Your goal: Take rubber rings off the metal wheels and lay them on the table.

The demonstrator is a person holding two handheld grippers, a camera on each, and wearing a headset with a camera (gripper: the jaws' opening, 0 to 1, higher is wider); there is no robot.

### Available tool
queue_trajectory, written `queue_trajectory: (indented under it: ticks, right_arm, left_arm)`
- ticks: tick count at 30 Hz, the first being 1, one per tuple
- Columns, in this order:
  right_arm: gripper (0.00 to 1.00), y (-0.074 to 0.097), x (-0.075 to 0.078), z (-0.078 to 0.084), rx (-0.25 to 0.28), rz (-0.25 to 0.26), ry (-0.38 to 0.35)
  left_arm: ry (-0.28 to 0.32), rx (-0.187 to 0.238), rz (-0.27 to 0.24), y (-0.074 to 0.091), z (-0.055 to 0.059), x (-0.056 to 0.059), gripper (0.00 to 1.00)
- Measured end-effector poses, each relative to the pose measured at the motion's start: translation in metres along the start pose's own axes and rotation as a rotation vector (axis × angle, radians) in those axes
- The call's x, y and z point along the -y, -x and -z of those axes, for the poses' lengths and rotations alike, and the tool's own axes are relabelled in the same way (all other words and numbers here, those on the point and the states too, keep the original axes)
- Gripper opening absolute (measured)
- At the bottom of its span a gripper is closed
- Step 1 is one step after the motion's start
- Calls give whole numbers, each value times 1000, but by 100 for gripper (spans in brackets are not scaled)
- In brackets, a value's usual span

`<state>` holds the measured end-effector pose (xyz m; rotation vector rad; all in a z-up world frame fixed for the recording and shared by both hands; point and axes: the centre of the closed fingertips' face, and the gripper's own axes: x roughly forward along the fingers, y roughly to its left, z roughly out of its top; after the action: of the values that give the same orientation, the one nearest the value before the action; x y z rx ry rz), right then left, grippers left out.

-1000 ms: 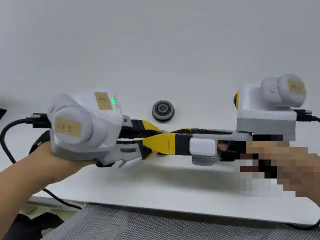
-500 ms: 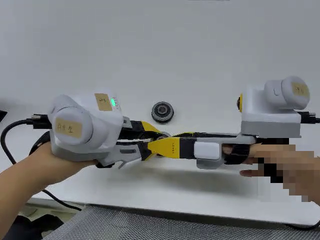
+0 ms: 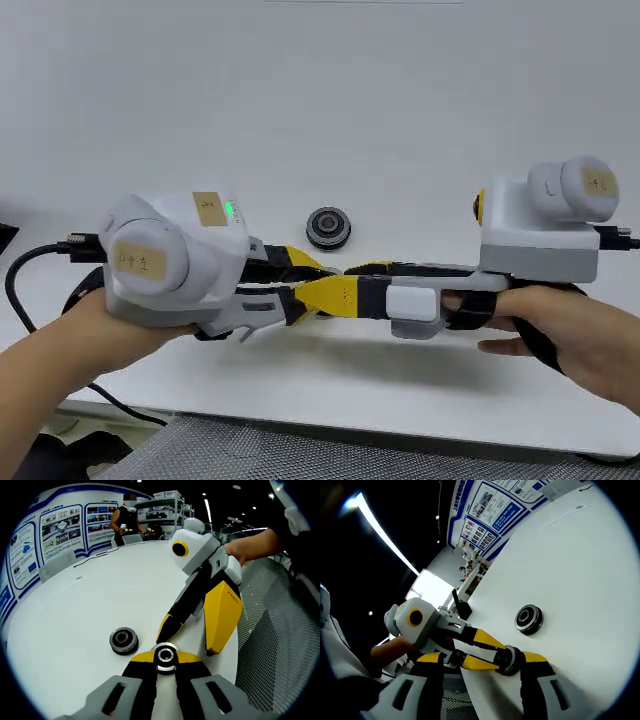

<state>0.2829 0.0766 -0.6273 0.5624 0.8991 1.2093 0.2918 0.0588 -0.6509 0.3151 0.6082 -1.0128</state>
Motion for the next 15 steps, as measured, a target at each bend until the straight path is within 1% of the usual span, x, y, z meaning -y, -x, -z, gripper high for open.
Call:
queue_trajectory:
  ticks: [5,15]
  right_arm:
    - [64,-1,2,1,-3,6,5]
    - [63,2,0,2,-14,-16,-11]
  left_arm:
    - [-1,-1,-1,0,0,0,13]
    - [2,-6,2,0,0,1,12]
